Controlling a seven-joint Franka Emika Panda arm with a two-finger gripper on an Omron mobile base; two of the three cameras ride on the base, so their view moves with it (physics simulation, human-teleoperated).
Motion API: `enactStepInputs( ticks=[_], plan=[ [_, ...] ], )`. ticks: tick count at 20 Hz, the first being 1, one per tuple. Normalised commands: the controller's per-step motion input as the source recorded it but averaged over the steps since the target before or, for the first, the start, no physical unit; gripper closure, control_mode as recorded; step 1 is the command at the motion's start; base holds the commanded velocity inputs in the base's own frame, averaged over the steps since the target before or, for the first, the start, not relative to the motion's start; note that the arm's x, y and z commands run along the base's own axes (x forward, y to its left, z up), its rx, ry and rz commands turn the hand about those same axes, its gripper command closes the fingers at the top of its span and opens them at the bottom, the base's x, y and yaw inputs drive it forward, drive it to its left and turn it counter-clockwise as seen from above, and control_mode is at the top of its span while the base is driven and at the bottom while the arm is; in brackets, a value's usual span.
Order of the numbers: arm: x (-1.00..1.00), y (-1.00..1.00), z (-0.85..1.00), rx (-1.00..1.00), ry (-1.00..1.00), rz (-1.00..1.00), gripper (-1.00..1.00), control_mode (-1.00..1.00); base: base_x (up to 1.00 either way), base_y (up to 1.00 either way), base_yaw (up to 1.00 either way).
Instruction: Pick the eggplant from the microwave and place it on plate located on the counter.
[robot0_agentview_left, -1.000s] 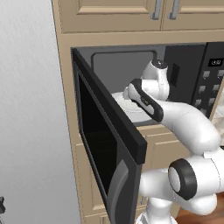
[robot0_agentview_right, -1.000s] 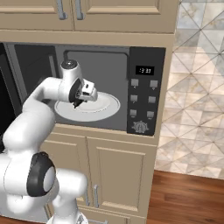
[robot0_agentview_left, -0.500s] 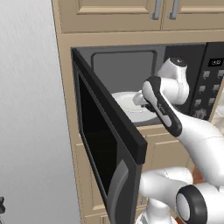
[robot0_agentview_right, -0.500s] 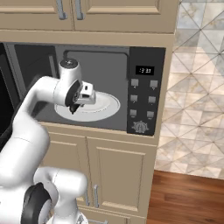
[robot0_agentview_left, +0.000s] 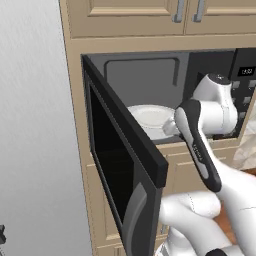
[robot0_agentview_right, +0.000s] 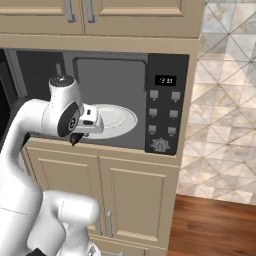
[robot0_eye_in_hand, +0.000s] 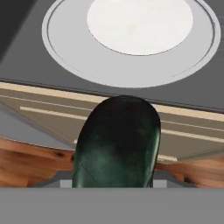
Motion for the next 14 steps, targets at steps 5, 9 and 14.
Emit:
enactStepInputs(
  ticks=[5, 9, 14],
  plan=[
    [-0.59, -0.02, 0.01, -0.01, 0.0, -0.1, 1.0, -1.0, 0.0, 0.0, 0.0],
    [-0.06, 0.0, 0.09, -0.01, 0.01, -0.07, 1.0, -1.0, 0.0, 0.0, 0.0],
    [0.0, 0.0, 0.01, 0.0, 0.0, 0.0, 1.0, -1.0, 0.0, 0.0, 0.0]
  ],
)
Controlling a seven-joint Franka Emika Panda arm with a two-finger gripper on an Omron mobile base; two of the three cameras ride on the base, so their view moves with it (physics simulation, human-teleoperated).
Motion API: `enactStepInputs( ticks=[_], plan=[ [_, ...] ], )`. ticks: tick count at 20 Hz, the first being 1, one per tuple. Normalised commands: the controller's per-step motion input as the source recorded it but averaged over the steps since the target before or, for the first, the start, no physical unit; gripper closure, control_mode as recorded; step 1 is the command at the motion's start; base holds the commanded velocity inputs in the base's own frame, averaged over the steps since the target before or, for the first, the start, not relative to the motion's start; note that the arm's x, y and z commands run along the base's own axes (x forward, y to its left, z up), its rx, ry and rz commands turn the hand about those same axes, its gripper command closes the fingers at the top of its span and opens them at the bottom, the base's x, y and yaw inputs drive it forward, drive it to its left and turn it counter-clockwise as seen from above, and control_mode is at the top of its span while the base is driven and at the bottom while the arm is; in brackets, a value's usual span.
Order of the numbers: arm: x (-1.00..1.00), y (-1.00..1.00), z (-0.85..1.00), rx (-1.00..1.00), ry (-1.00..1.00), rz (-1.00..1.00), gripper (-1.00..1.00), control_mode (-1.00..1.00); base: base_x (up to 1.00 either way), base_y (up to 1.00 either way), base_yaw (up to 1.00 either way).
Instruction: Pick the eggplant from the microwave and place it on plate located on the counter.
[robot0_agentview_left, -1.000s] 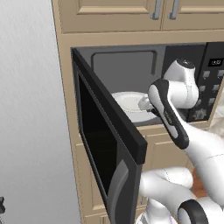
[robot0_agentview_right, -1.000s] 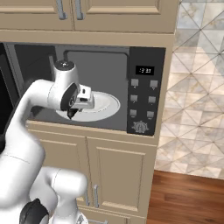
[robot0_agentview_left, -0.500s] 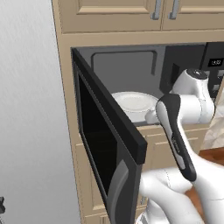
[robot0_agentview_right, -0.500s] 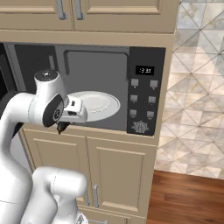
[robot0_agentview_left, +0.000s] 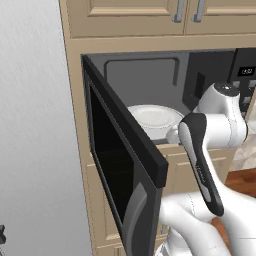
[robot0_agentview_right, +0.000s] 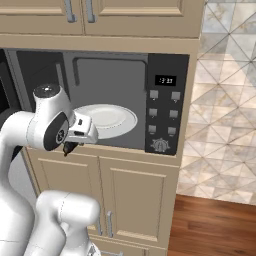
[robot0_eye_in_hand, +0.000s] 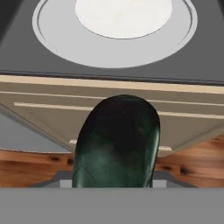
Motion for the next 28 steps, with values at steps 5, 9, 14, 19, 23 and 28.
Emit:
enactStepInputs(
  ticks=[5, 9, 14, 19, 23, 28],
  plan=[
    [-0.04, 0.0, 0.0, 0.0, 0.0, 0.0, 1.0, 1.0, -0.24, -0.08, 0.0],
    [0.0, 0.0, 0.0, 0.0, 0.0, 0.0, 1.0, 1.0, -0.95, -0.62, -0.13],
    [0.0, 0.0, 0.0, 0.0, 0.0, 0.0, 1.0, 1.0, -0.65, -0.74, -0.52],
    [0.0, 0.0, 0.0, 0.0, 0.0, 0.0, 1.0, 1.0, -0.08, -0.46, -0.81],
    [0.0, 0.0, 0.0, 0.0, 0.0, 0.0, 1.0, 1.0, 0.0, -0.18, -0.93],
    [0.0, 0.0, 0.0, 0.0, 0.0, 0.0, 1.0, 1.0, 0.0, -0.01, -0.96]
  ],
)
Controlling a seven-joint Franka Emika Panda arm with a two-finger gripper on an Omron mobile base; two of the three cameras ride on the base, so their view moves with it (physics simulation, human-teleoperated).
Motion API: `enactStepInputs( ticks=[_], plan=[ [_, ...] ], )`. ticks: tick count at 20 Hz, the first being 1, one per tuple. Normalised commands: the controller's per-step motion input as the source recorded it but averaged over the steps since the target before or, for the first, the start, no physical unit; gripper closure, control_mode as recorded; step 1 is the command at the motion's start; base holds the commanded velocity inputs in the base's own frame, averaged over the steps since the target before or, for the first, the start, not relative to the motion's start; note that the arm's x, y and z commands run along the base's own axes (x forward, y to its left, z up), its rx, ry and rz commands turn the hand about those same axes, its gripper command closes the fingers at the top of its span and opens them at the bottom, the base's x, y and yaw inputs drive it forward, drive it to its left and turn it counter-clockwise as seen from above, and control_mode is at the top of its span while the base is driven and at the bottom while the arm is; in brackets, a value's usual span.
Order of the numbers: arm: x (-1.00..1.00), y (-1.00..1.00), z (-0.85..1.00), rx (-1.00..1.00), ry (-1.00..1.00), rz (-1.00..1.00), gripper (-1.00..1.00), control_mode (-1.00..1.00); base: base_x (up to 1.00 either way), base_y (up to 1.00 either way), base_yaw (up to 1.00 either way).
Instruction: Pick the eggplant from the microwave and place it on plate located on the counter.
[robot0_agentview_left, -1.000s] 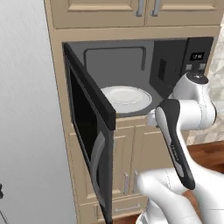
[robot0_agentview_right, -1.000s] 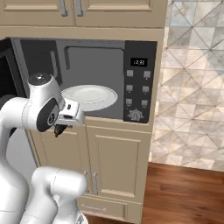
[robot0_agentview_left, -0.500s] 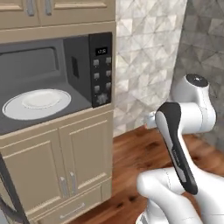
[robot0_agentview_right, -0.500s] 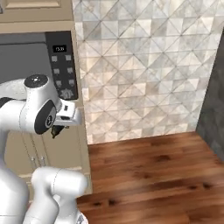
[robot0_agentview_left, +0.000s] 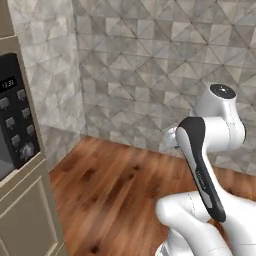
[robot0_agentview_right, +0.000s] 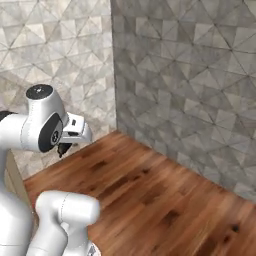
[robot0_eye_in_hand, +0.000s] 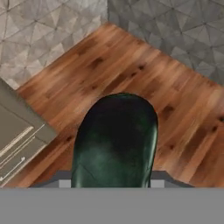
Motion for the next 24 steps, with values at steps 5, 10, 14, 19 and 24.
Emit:
enactStepInputs(
  ticks=[5, 10, 14, 19, 24],
  plan=[
    [0.0, 0.0, 0.0, 0.0, 0.0, 0.0, 1.0, 1.0, 0.0, 0.0, -0.97],
    [0.0, 0.0, 0.0, 0.0, 0.0, 0.0, 1.0, 1.0, 0.0, 0.0, -0.97],
    [0.0, 0.0, 0.0, 0.0, 0.0, 0.0, 1.0, 1.0, 0.0, 0.0, -0.95],
    [0.0, 0.0, 0.0, 0.0, 0.0, 0.0, 1.0, 1.0, 0.0, 0.0, -0.92],
    [0.0, 0.0, 0.0, 0.0, 0.0, 0.0, 1.0, 1.0, 0.0, 0.0, -0.93]
  ],
)
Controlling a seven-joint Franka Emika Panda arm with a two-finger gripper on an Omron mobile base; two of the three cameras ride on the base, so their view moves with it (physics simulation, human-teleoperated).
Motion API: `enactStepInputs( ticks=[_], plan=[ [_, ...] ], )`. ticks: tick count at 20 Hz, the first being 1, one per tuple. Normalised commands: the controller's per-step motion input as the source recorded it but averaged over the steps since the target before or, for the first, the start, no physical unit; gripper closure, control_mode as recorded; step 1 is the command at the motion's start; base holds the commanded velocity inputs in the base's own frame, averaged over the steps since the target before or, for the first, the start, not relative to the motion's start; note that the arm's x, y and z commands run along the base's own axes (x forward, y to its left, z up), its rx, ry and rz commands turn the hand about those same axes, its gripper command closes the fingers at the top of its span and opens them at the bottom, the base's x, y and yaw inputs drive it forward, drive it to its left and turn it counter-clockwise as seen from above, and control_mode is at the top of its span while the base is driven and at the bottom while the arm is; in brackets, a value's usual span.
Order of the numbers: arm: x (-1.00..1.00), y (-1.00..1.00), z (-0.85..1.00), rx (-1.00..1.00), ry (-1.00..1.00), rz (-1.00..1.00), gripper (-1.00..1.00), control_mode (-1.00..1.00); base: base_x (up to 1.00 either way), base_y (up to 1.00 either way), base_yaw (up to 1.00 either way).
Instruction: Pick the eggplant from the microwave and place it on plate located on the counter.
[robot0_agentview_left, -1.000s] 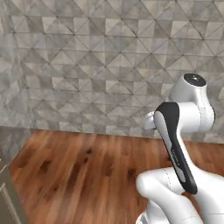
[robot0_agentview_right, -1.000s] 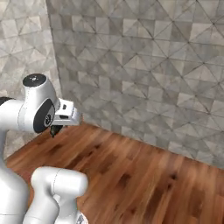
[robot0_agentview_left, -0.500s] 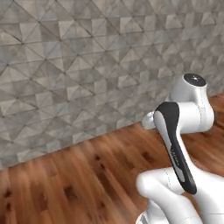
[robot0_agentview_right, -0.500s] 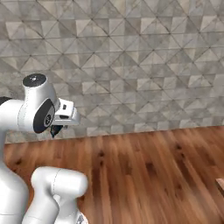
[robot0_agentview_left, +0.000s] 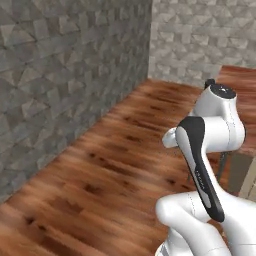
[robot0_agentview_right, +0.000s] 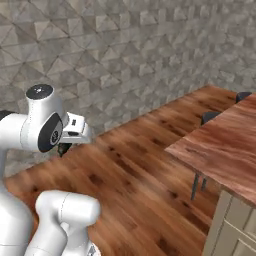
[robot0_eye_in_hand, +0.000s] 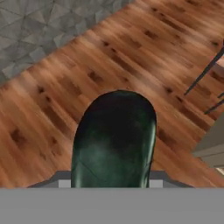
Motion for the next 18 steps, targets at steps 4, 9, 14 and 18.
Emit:
enactStepInputs(
  ticks=[4, 9, 14, 18],
  plan=[
    [0.0, 0.0, 0.0, 0.0, 0.0, 0.0, 1.0, 1.0, 0.0, 0.0, -0.93],
    [0.0, 0.0, 0.0, 0.0, 0.0, 0.0, 1.0, 1.0, 0.0, 0.0, -0.94],
    [0.0, 0.0, 0.0, 0.0, 0.0, 0.0, 1.0, 1.0, 0.17, 0.13, -0.86],
    [0.0, 0.0, 0.0, 0.0, 0.0, 0.0, 1.0, 1.0, 0.39, 0.36, -0.81]
  ],
)
